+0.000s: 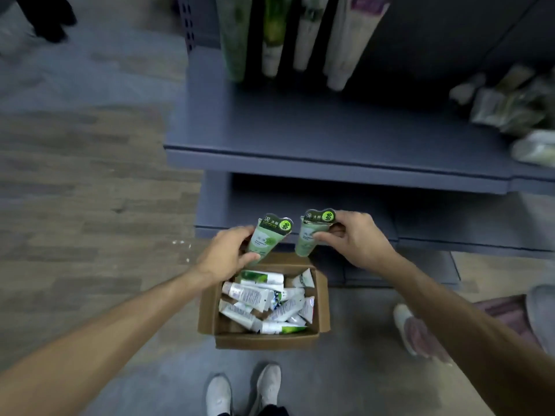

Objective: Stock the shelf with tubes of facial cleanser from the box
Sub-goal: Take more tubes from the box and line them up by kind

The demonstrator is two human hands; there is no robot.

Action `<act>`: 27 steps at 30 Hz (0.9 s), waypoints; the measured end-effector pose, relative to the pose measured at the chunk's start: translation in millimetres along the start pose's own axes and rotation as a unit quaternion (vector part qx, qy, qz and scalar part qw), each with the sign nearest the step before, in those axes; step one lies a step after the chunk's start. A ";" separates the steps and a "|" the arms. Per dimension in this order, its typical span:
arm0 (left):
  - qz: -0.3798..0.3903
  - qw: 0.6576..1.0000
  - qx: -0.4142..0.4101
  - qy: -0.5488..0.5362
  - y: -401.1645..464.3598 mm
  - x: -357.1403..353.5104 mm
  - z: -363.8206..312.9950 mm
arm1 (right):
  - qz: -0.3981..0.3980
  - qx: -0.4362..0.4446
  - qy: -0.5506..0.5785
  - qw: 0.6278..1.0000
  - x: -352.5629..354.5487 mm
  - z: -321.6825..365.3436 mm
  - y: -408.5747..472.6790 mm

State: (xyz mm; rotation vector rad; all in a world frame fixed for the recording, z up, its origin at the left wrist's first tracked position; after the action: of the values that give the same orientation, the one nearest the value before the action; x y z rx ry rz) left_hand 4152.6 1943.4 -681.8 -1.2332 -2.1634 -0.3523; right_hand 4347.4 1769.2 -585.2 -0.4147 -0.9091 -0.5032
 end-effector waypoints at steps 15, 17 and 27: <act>-0.137 0.977 -0.135 0.090 4.6 173.4 -215.1 | -0.170 0.099 -0.084 0.977 205.1 131.9 -31.8; -0.145 0.976 -0.131 0.098 8.4 179.6 -221.7 | -0.173 0.102 -0.090 0.976 208.5 132.6 -22.0; -0.166 0.976 -0.087 0.113 20.9 168.5 -208.4 | -0.145 0.090 -0.047 0.984 201.1 117.6 46.2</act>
State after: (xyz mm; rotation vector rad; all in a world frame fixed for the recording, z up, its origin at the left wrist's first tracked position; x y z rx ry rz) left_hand 4186.4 1963.8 -415.9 -0.8657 -2.1697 -0.7981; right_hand 4402.4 1822.7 -360.4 -0.1413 -1.1038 -0.6653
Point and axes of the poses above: each hand's wrist, its own y-axis towards the middle knuckle, its own x-axis out of the back of the hand, z = x × y, the point moved 2 cm from there along y, towards the middle knuckle, and after that the axes turned 4 degrees about -z, right-handed, at the moved point
